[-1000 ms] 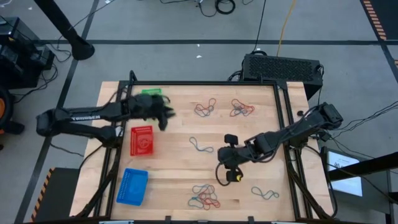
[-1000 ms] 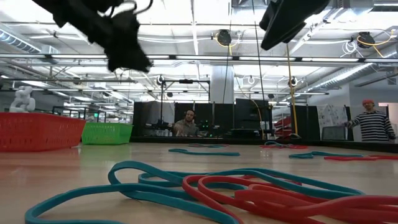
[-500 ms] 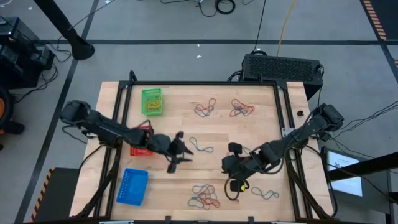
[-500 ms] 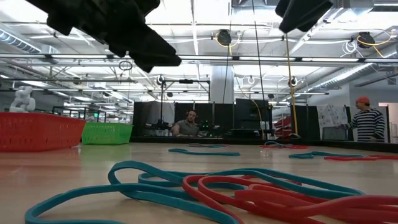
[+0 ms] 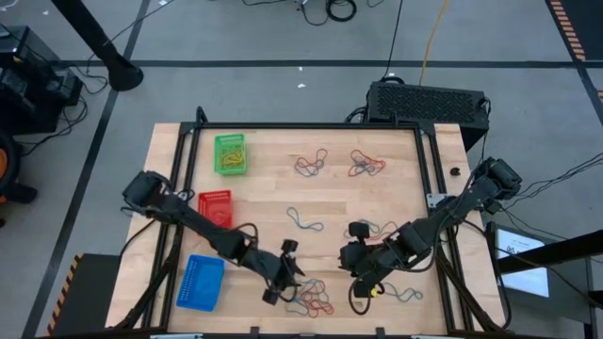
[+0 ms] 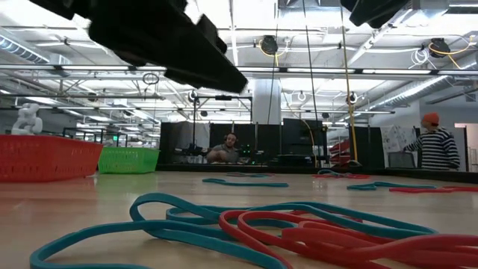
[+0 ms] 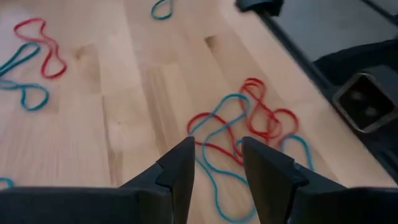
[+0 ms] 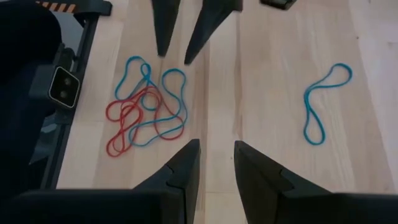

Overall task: Sort rubber bands into baskets
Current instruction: Put the blue rubber band into the red bin

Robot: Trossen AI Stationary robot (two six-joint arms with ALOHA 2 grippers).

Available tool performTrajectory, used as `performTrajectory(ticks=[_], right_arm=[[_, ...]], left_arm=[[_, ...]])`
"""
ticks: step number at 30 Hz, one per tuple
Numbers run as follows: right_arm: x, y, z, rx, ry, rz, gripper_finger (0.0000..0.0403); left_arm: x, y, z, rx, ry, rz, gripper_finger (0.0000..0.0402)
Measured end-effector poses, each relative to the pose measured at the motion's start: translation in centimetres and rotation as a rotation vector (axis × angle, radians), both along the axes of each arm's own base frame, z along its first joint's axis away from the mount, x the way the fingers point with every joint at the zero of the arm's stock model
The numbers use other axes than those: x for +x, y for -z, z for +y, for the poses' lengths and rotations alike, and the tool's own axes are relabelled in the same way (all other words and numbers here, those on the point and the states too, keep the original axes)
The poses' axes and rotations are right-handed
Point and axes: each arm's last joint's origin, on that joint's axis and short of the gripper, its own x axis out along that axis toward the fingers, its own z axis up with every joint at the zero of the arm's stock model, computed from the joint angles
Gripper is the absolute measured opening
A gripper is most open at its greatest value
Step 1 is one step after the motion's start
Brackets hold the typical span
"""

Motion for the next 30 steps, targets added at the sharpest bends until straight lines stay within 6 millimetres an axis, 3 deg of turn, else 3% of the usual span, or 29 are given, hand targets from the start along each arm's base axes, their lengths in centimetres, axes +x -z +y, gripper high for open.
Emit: performTrajectory(ticks=[12, 21, 30], right_arm=[[-0.2, 0.0, 0.3, 0.031, 0.025, 0.002, 0.0091], [-0.2, 0.0, 0.3, 0.019, 0.018, 0.0, 0.0091], [-0.1, -0.1, 0.2, -0.003, 0.022, -0.019, 0.0091]], left_arm=[[2.7, 4.0, -1.4, 0.019, -0.161, 0.075, 0.0141], [2.9, 6.0, -1.4, 0.011, -0.21, 0.117, 0.0141], [3.1, 6.8, -1.8, -0.006, -0.189, 0.113, 0.014]])
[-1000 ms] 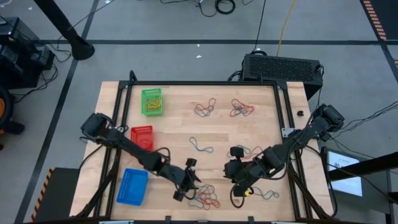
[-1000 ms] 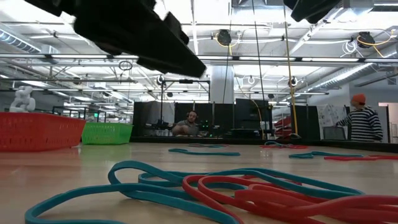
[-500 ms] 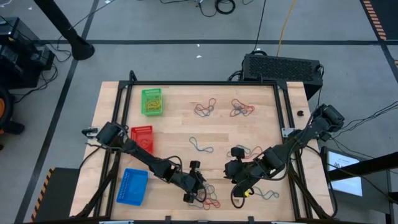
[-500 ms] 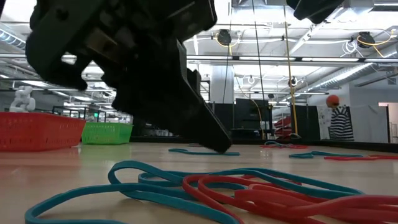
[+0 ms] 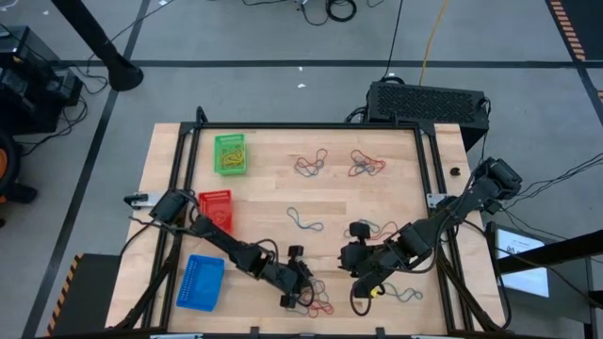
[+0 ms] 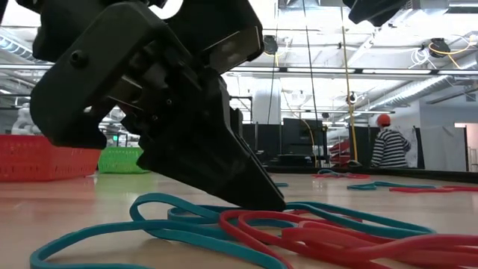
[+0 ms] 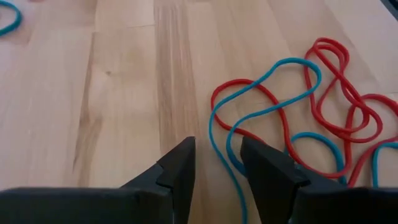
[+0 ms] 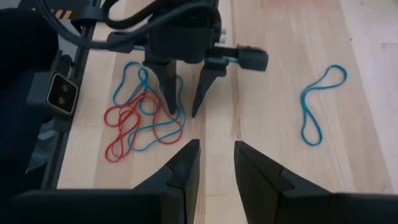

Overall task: Sort rubber bands into baskets
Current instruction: Put the blue rubber band into the red bin

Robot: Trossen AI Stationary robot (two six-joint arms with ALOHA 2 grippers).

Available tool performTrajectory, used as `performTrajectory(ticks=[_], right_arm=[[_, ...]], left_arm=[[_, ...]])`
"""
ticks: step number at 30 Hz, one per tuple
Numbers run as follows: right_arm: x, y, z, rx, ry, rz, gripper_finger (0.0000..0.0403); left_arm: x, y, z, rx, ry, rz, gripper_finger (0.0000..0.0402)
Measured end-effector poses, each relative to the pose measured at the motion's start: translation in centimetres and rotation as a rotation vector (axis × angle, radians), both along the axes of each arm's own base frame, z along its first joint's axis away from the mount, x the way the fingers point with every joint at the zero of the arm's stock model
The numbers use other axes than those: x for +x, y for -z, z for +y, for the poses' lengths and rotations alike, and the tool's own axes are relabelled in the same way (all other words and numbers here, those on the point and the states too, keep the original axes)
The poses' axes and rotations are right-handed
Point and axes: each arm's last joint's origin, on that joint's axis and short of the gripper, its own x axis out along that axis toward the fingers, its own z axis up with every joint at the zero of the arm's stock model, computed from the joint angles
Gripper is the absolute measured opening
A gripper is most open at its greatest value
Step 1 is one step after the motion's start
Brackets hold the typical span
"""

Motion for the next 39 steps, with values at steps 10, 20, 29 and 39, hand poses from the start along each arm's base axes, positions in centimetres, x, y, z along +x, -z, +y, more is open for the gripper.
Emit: performTrajectory(ticks=[10, 20, 29, 39], right_arm=[[0.0, 0.0, 0.0, 0.001, 0.002, -0.001, 0.0091], [0.0, 0.0, 0.0, 0.007, 0.003, 0.002, 0.0091], [0.0, 0.0, 0.0, 0.007, 0.002, 0.003, 0.0091], [0.0, 0.0, 0.0, 0.008, 0.002, 0.003, 0.0091]], left_arm=[[0.1, 0.2, 0.6, -0.012, 0.014, 0.039, 0.0027], [-0.4, -2.9, 1.1, 0.059, 0.036, -0.007, 0.0003], [-2.8, -10.9, 2.0, 0.186, -0.024, -0.14, 0.0001], [-7.4, -15.4, 3.6, 0.273, -0.133, -0.051, 0.0001]])
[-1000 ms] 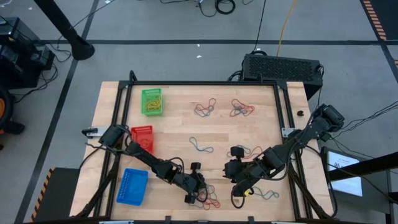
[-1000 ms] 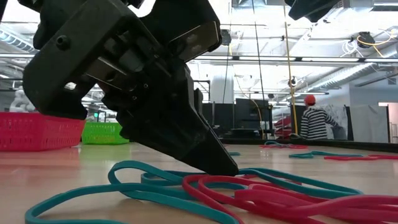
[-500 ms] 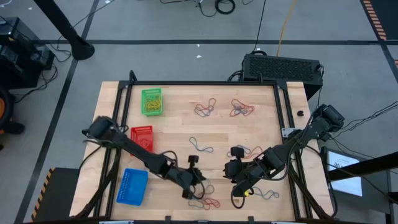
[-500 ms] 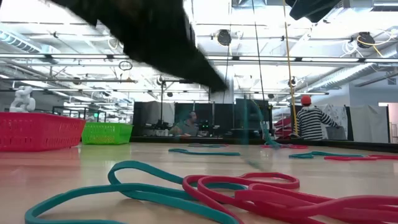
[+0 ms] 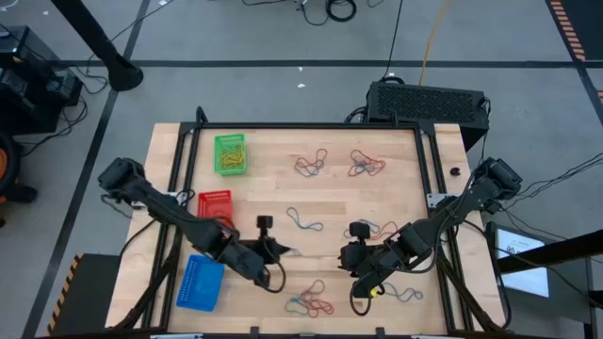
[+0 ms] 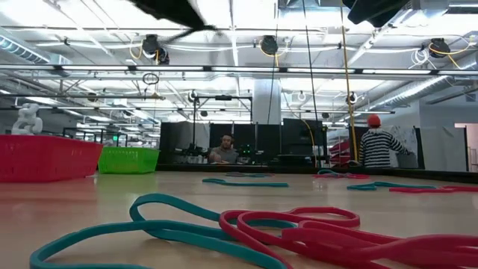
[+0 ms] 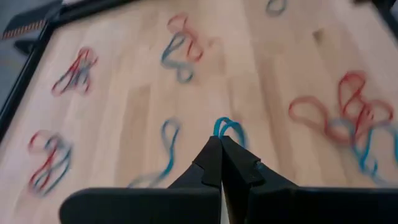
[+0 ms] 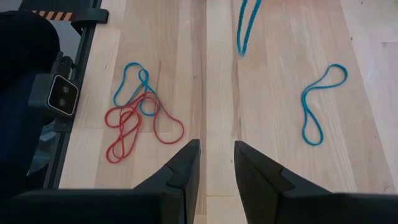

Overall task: Sort rubber bands into baskets
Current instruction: Put the blue rubber band into the red bin

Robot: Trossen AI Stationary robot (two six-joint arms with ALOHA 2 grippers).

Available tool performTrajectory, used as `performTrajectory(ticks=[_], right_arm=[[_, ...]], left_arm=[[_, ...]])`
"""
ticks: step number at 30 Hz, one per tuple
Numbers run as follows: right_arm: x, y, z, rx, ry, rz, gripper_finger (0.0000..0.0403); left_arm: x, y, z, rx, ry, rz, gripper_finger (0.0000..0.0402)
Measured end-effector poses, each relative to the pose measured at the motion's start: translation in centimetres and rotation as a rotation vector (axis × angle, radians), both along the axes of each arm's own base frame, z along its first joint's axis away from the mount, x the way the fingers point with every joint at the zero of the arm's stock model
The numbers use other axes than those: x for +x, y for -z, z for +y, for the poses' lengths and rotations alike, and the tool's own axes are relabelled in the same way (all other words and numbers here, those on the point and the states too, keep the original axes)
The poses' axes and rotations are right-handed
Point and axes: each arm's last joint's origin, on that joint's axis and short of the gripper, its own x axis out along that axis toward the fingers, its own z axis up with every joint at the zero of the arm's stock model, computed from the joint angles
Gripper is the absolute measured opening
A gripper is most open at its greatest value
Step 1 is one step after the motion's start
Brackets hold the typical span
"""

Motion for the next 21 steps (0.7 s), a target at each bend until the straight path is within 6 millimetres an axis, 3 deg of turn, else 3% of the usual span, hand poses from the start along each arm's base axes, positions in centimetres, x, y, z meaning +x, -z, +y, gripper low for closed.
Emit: performTrajectory(ticks=[14, 21], right_arm=[[0.1, -0.1, 0.1, 0.007, -0.001, -0.015, 0.0091], [0.1, -0.1, 0.1, 0.004, -0.005, -0.016, 0.0091]], left_arm=[[-8.9, -1.9, 4.3, 0.008, -0.413, 0.376, 0.0], [-12.6, -1.1, 6.3, 0.068, -0.627, 0.574, 0.0]])
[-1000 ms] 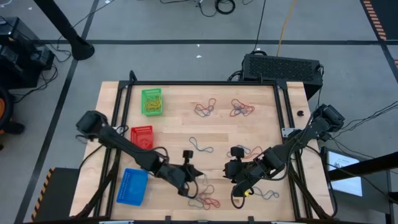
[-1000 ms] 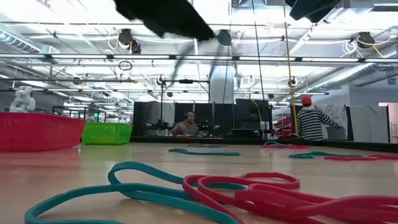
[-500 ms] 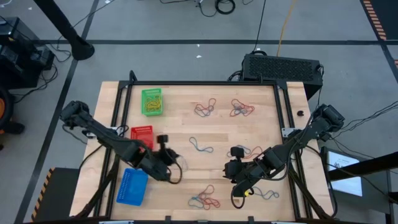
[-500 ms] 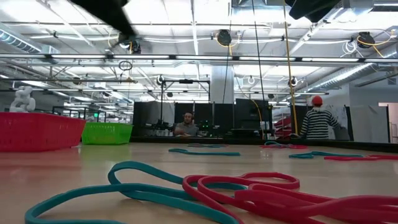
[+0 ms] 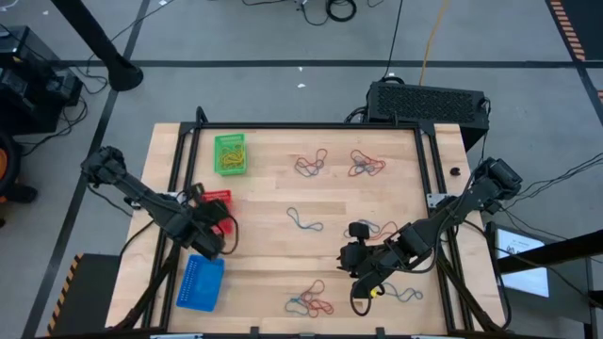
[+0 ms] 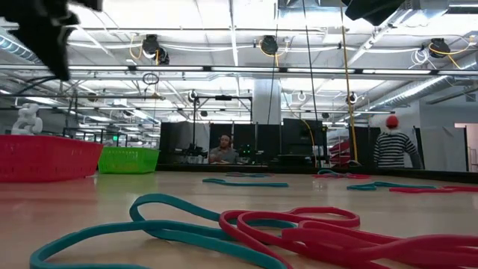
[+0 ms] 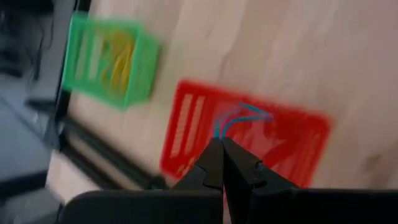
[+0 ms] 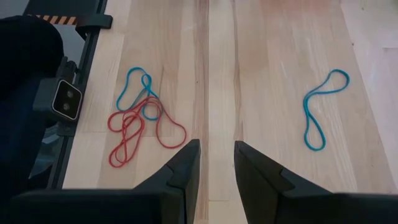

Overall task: Sort rubber bands into baskets
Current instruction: Put the blue rubber band into the red bin

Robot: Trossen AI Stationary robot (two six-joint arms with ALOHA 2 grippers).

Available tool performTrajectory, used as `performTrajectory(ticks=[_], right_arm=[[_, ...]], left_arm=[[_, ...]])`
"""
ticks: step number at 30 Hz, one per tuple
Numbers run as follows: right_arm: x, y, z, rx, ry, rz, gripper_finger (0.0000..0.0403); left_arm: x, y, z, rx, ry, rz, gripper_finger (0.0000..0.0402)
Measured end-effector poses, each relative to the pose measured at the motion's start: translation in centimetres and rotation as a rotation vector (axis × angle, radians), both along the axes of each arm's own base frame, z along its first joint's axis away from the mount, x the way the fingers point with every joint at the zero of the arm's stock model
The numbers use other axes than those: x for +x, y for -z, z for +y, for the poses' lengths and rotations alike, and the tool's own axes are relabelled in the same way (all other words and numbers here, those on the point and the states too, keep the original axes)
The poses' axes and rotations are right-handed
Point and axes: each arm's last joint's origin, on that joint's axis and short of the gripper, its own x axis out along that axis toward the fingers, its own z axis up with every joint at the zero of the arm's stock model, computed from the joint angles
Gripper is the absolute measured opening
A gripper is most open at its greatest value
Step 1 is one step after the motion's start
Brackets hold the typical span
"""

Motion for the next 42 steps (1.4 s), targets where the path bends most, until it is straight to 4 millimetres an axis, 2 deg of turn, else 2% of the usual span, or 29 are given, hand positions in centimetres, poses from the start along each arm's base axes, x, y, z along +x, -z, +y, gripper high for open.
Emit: performTrajectory(ticks=[9, 17, 25, 35, 42], right_arm=[[0.2, -0.2, 0.1, -0.003, -0.022, -0.028, 0.0091], [0.2, -0.2, 0.1, -0.003, -0.022, -0.028, 0.0091], [0.2, -0.2, 0.1, -0.003, -0.022, -0.027, 0.0091], [0.2, -0.2, 0.1, 0.0, -0.018, -0.025, 0.0091], [0.2, -0.2, 0.1, -0.001, -0.018, -0.024, 0.0091]], left_arm=[[-1.8, 3.5, 1.3, -0.002, -0.068, 0.155, 0.0], [-1.9, 6.0, 2.1, 0.024, -0.04, 0.163, 0.0006], [-1.5, 6.1, 2.7, 0.064, -0.015, 0.151, 0.0057], [-0.7, 6.1, 3.5, 0.054, -0.066, 0.104, 0.012], [2.1, 5.2, 2.3, -0.042, 0.089, -0.077, 0.0125]])
